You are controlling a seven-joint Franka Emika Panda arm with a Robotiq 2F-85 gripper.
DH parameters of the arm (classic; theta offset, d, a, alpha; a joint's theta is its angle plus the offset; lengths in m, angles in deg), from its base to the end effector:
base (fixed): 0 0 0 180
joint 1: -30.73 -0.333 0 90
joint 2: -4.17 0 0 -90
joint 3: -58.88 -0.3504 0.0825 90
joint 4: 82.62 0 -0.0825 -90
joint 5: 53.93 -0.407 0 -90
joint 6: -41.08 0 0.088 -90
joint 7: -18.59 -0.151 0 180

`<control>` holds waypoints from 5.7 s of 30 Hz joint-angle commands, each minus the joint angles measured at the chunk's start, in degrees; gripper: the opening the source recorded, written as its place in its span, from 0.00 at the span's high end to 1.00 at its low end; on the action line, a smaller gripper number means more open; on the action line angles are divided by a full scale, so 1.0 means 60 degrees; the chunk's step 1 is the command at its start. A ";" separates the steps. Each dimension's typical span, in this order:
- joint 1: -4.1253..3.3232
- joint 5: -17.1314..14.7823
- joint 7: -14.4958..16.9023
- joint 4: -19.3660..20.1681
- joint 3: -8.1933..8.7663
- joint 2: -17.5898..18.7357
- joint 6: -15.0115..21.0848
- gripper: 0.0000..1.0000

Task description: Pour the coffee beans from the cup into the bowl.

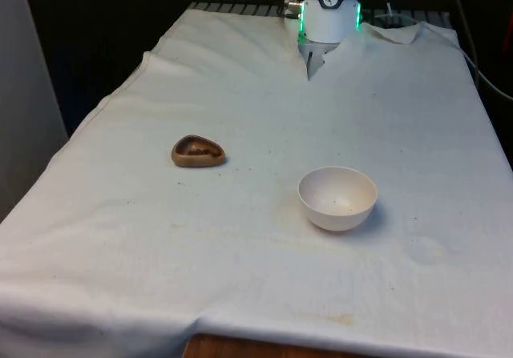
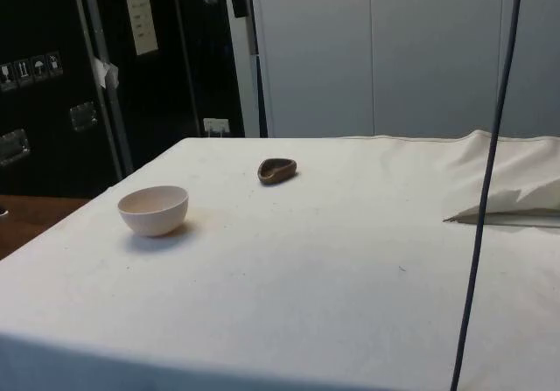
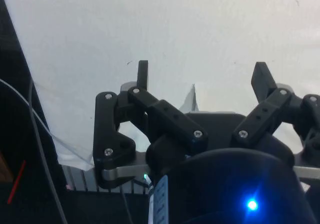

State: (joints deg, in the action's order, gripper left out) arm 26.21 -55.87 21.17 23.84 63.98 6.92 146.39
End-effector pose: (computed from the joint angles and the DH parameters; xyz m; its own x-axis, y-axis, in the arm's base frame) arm 0.5882 -0.0012 0.4666 0.9974 0.0258 -0.0666 0.0238 -0.9992 -0.0307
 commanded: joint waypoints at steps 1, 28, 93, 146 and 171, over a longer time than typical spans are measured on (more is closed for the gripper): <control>0.0000 0.0000 -0.0010 -0.0105 0.0000 0.0095 -0.0038 0.00; 0.0143 0.0306 0.0172 0.0315 0.0105 0.0401 0.1280 0.00; 0.0764 0.1089 0.2263 0.1690 0.2406 0.1872 0.5176 0.00; 0.1136 -0.2702 0.5309 0.1241 0.2855 0.4622 0.7181 0.00; 0.1394 -0.5128 0.7448 0.0067 0.3037 0.5825 0.6341 0.00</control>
State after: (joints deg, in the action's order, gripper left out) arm 34.00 -86.35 65.57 24.98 82.65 41.41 184.95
